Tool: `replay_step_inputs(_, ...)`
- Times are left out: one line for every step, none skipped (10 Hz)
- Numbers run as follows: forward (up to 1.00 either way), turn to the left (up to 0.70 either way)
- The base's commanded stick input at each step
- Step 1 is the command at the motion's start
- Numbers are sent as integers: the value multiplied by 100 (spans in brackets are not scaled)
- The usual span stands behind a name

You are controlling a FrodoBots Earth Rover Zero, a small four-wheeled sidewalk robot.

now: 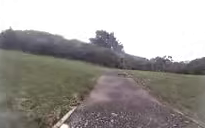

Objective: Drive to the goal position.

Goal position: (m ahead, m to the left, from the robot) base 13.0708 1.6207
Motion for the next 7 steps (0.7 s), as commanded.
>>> replay_step_inputs(100, -25)
replay_step_inputs(100, -36)
replay_step_inputs(100, -29)
replay_step_inputs(100, -22)
replay_step_inputs(100, 0)
replay_step_inputs(100, 0)
replay_step_inputs(100, 0)
